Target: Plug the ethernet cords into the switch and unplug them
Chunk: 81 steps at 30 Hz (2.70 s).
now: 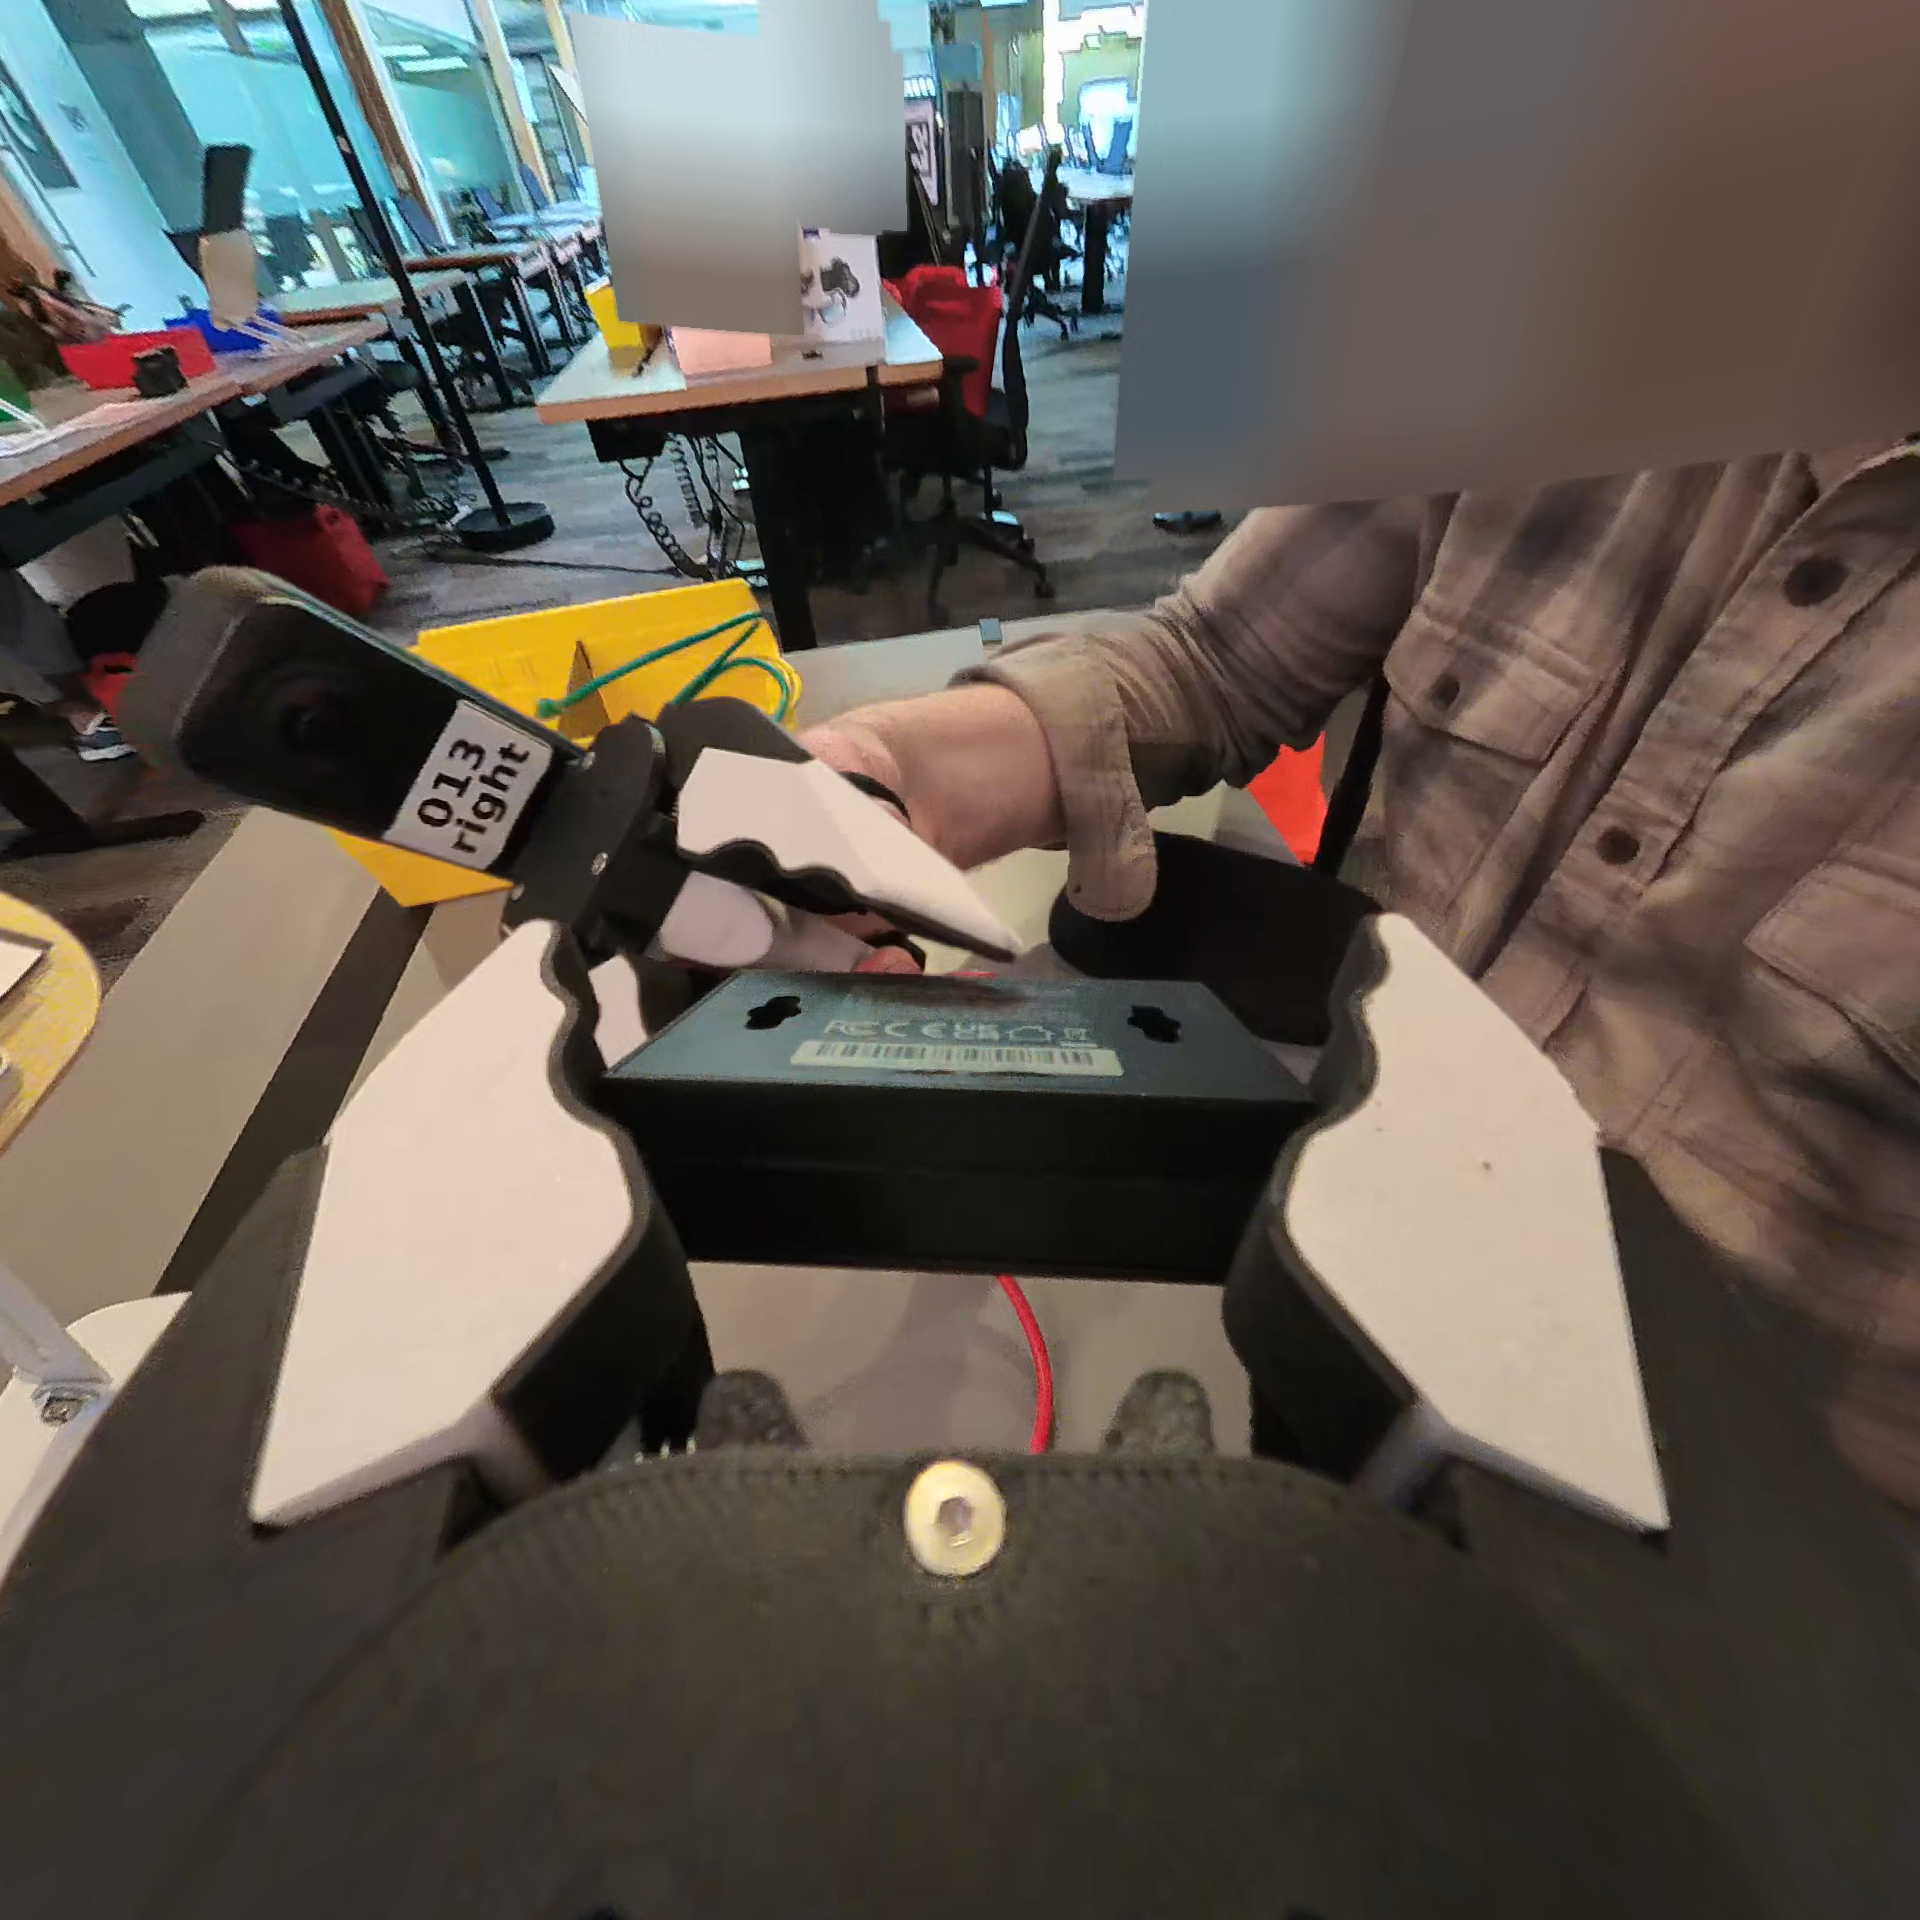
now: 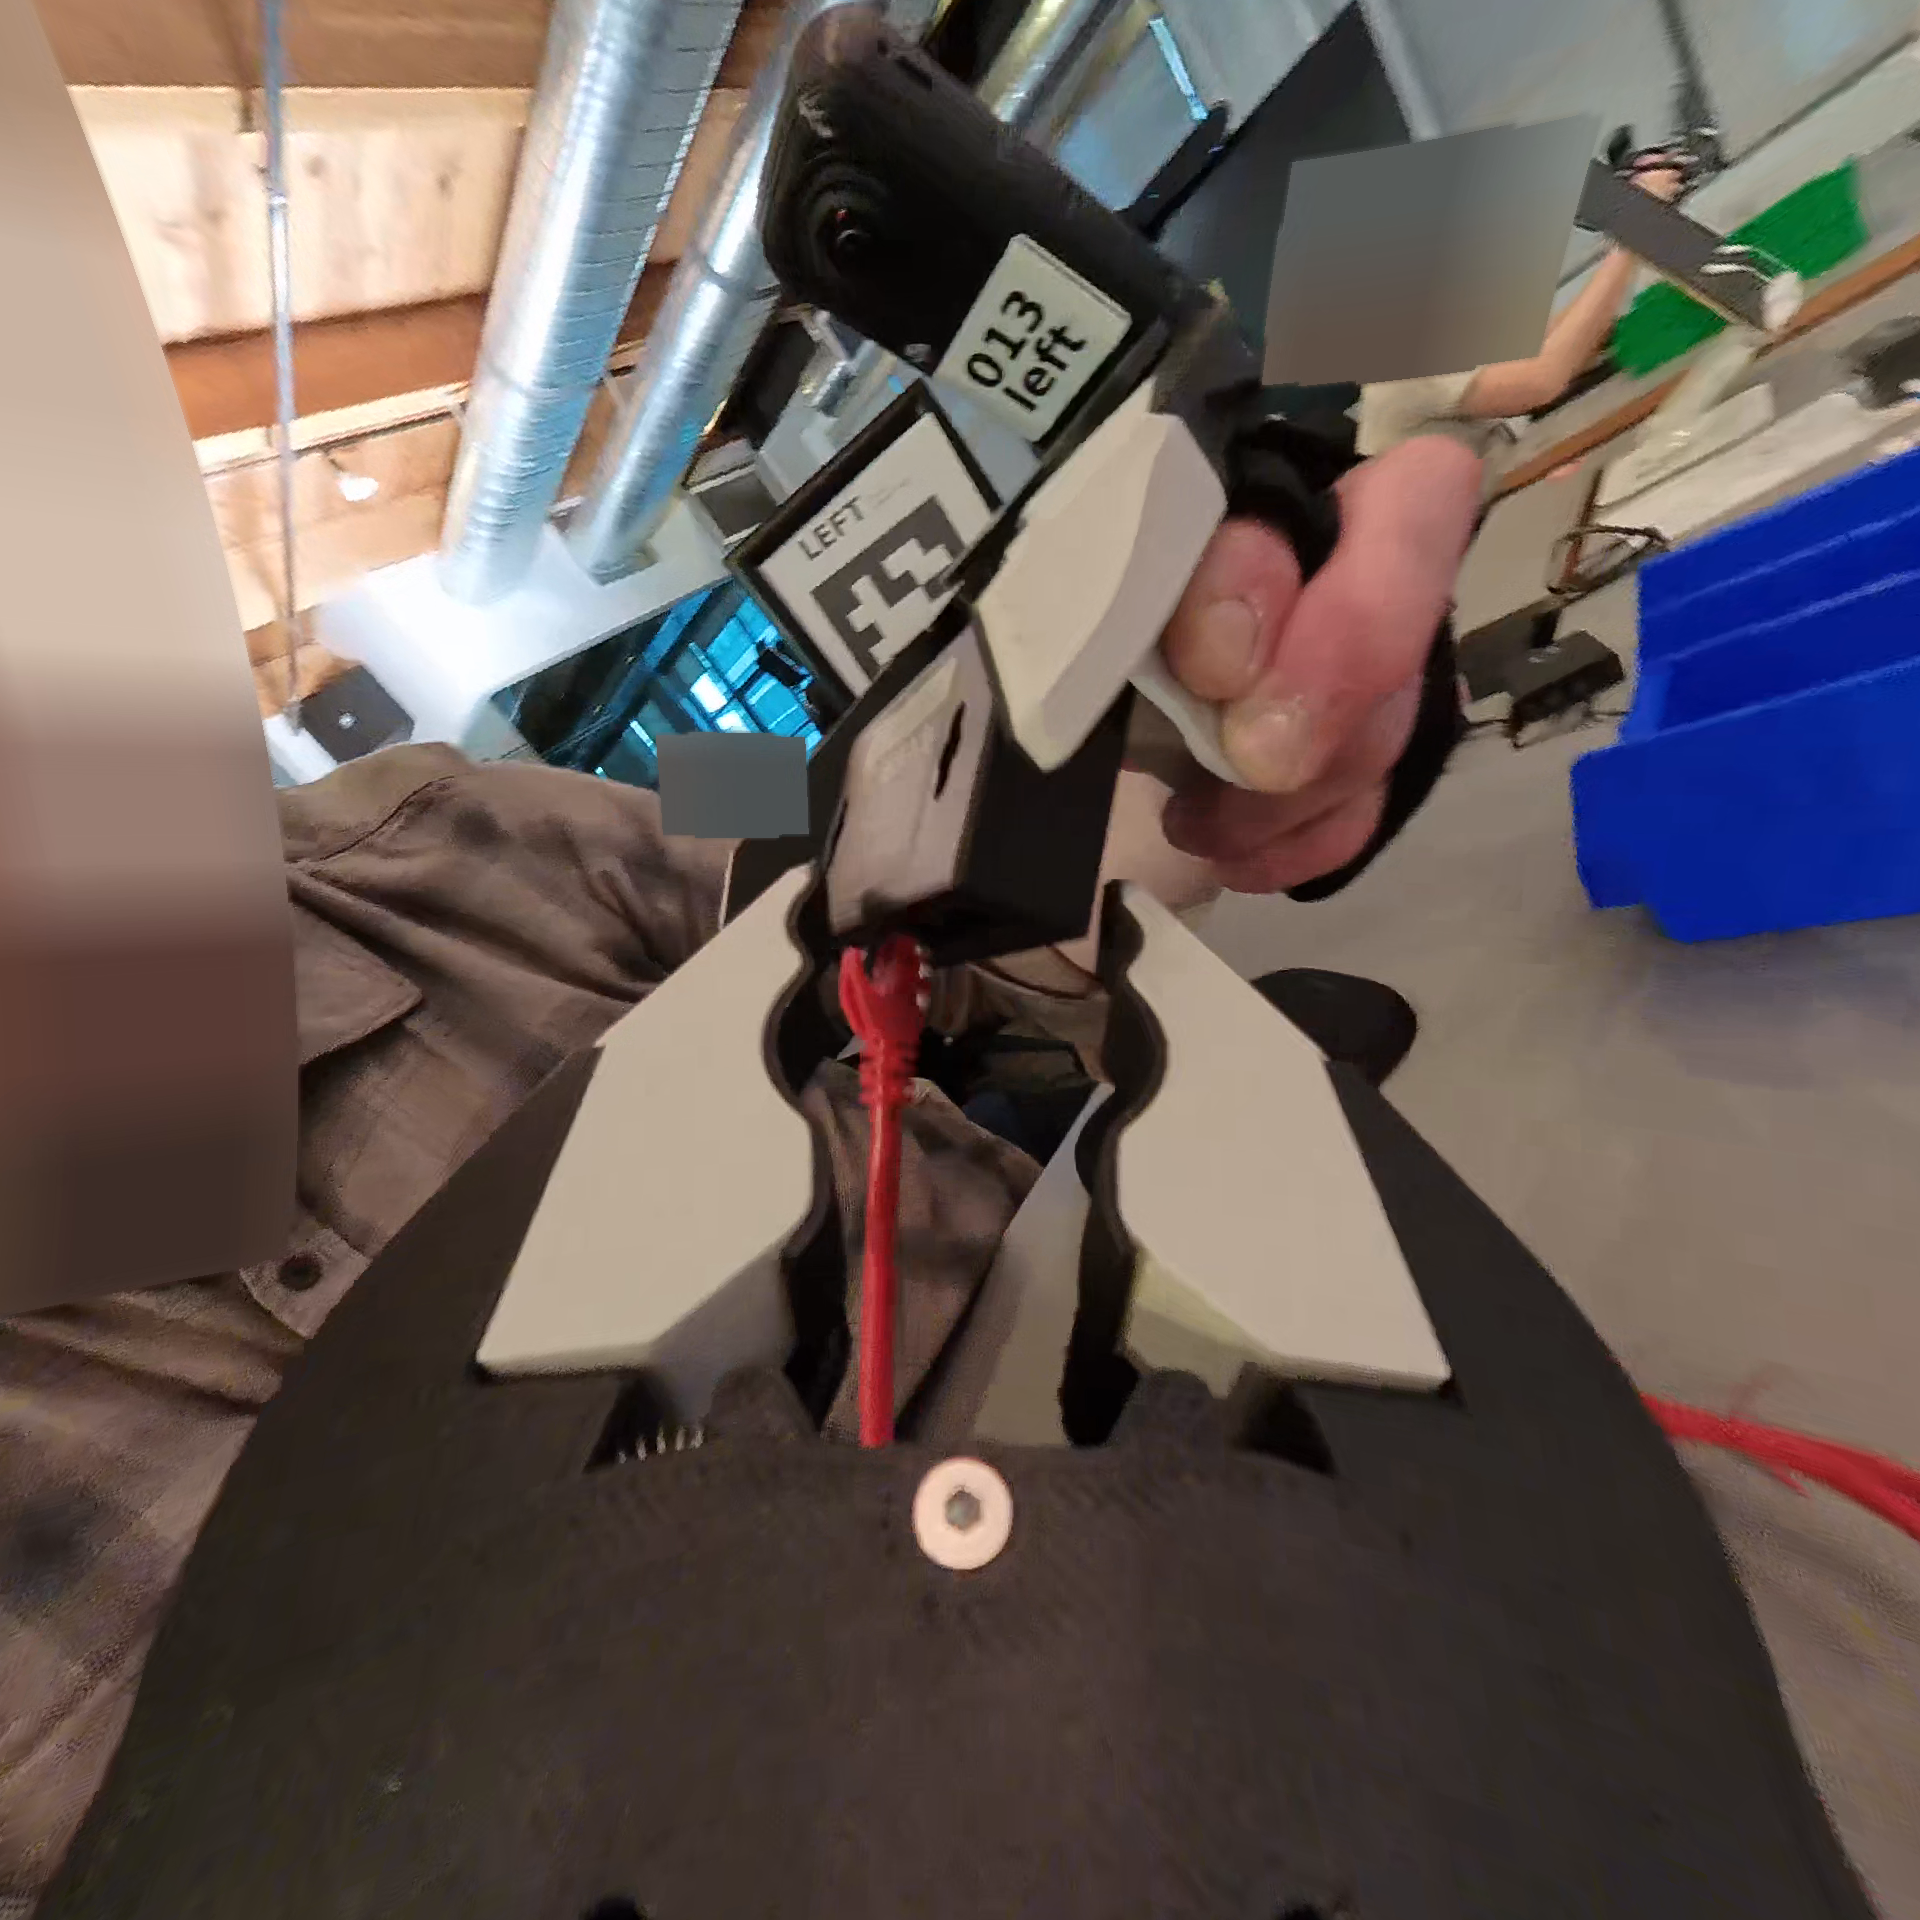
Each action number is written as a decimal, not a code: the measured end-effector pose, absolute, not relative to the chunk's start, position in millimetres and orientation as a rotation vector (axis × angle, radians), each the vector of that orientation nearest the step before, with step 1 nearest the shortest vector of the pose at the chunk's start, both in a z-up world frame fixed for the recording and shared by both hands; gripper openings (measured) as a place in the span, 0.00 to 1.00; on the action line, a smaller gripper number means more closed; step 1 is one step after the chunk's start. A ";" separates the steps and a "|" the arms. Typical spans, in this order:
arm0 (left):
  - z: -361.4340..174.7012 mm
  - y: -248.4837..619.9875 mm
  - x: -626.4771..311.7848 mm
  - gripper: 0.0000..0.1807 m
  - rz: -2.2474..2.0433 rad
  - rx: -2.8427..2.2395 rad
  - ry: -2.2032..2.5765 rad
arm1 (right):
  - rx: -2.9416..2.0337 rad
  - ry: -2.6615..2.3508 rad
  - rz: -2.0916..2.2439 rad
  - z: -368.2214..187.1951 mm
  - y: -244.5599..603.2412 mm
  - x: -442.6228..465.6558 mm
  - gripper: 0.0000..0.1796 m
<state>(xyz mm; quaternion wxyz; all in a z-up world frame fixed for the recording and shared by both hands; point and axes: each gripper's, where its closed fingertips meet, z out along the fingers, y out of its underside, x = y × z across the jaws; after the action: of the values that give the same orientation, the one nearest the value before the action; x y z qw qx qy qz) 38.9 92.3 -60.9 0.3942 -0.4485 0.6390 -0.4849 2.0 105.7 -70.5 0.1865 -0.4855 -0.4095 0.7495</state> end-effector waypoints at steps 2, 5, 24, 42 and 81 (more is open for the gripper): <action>-63.8 89.8 40.8 0.73 -1.201 -1.134 1.661 | -1.321 -1.156 2.111 -67.0 103.9 -1.3 0.21; -69.2 88.8 39.4 0.73 -1.118 -1.141 1.733 | -1.277 -1.140 2.147 -66.3 102.3 -2.1 0.20; -99.7 104.5 28.4 0.81 -0.255 -1.033 2.036 | -1.239 -1.167 2.176 -65.3 93.2 3.0 0.15; -106.9 109.9 27.6 0.80 -0.330 -1.035 1.949 | -1.289 -1.290 2.114 -69.4 98.4 -1.7 0.14; -107.8 121.5 19.7 0.79 -0.170 -1.133 1.861 | -1.441 -1.375 1.983 -78.4 107.2 -4.3 0.14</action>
<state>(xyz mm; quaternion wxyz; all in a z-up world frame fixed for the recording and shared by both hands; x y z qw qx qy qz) 19.7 121.5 -107.8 0.4601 -0.4604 0.7560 -0.0691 -4.3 107.2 -78.4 0.1646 -0.5056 -0.4826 0.6959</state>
